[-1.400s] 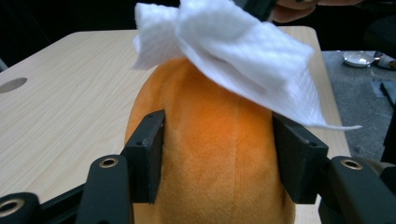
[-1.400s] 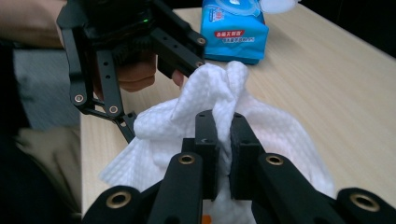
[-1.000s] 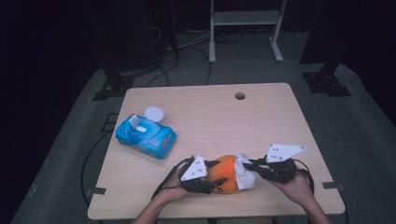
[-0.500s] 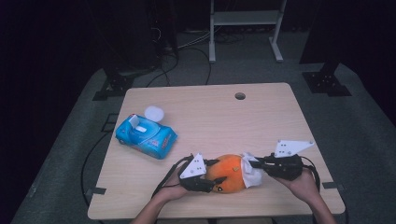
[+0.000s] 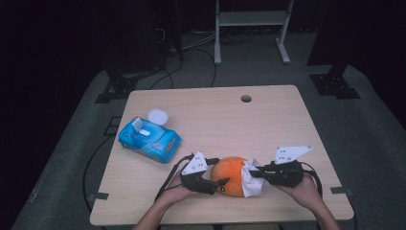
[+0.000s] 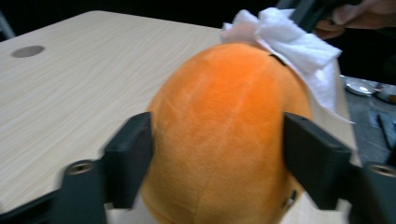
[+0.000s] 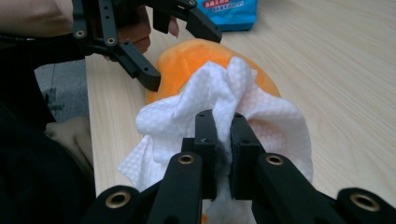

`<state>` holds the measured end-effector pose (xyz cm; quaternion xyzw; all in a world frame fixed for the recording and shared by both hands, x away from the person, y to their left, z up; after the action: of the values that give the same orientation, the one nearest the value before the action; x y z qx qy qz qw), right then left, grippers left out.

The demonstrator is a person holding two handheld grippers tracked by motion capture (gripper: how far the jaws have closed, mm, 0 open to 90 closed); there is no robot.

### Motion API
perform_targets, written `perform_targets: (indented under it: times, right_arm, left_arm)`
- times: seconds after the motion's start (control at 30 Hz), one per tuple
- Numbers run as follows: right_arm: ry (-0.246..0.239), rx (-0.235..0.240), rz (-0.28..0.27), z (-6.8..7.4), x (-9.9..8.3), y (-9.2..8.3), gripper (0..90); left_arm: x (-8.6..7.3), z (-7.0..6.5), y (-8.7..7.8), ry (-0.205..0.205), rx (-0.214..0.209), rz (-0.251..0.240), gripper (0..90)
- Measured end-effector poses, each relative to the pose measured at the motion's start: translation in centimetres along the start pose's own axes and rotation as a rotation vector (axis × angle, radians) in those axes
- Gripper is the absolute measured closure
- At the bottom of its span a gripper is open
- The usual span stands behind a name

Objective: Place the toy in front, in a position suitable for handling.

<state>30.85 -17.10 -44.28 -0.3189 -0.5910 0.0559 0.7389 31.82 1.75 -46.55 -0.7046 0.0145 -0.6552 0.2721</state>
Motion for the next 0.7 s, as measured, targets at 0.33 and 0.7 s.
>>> perform_targets:
  times: [0.33, 0.7]
  right_arm:
    - [-0.097, -0.068, -0.053, 1.4, 2.9, -0.3, 83.5]
    - [-0.070, -0.095, -0.016, 0.2, 1.8, -0.7, 83.5]
  left_arm:
    - [1.1, -1.9, 0.7, 0.078, 0.012, -0.007, 40.0]
    - [0.9, -1.6, 0.8, 0.071, 0.017, -0.013, 39.9]
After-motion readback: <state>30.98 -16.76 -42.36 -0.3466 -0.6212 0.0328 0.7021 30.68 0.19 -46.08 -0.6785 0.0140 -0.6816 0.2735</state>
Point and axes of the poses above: each handheld gripper's, and its own axes: y roughly forward along the jaws, x roughly out of its top, z roughly to its left, the point moved 7 cm from there along y, roughly forward along the jaws
